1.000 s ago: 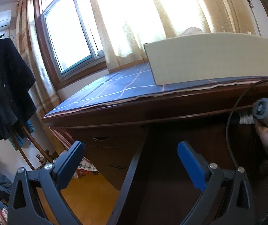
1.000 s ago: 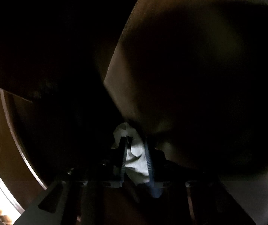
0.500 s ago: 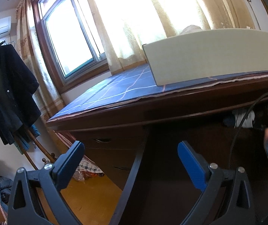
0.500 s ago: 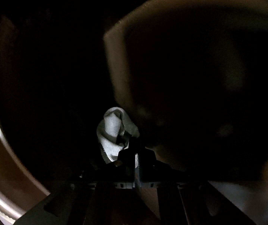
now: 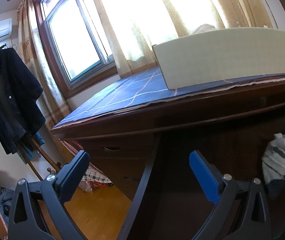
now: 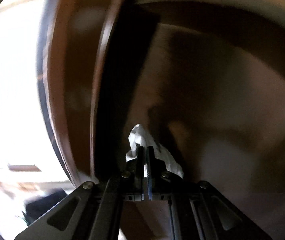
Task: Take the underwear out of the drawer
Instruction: 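Grasp the grey-and-white sock in the drawer with the right gripper, then lift the grey sock out of the drawer and over the cream box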
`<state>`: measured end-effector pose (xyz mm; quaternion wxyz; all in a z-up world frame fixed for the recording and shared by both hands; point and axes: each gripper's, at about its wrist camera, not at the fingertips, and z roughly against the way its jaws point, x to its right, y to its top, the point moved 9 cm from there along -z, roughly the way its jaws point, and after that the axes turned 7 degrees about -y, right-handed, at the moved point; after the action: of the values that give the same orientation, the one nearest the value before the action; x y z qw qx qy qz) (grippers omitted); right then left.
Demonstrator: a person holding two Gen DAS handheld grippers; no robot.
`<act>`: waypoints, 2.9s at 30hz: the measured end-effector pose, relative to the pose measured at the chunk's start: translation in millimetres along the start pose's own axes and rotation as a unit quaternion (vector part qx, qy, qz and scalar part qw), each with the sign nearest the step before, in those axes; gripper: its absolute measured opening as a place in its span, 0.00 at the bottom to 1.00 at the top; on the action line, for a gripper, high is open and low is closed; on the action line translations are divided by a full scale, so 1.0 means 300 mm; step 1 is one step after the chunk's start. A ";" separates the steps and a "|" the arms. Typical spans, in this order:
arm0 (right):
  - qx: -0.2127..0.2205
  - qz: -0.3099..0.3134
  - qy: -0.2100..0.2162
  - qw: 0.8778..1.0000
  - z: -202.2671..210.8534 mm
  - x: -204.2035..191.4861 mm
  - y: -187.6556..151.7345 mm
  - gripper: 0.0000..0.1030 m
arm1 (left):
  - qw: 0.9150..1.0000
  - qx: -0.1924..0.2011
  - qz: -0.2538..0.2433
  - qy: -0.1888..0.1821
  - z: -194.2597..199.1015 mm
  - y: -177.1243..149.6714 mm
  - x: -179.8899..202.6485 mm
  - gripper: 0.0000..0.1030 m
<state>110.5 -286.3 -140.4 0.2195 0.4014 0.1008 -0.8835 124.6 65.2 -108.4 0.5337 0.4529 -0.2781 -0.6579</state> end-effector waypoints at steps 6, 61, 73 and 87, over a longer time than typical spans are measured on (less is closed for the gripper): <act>-0.006 0.139 -0.047 0.989 0.012 -0.057 0.051 0.04 | 1.000 -0.007 -0.011 0.017 -0.004 -0.003 0.004 0.99; -0.022 0.503 -0.276 0.819 -0.184 -0.212 -0.343 0.23 | 0.999 -0.032 0.026 -0.013 -0.030 -0.019 -0.016 0.99; 0.055 0.498 -0.189 0.845 0.033 -0.283 -0.411 0.23 | 0.999 -0.021 0.031 -0.009 -0.015 -0.010 -0.028 0.99; 0.134 0.538 -0.130 0.822 0.247 -0.291 -0.497 0.23 | 0.999 -0.009 0.032 -0.008 -0.011 -0.004 -0.033 0.99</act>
<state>42.2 -154.2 -25.6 0.6151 0.2986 -0.2805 -0.6736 127.2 75.4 -107.8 0.5560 0.4334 -0.2909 -0.6469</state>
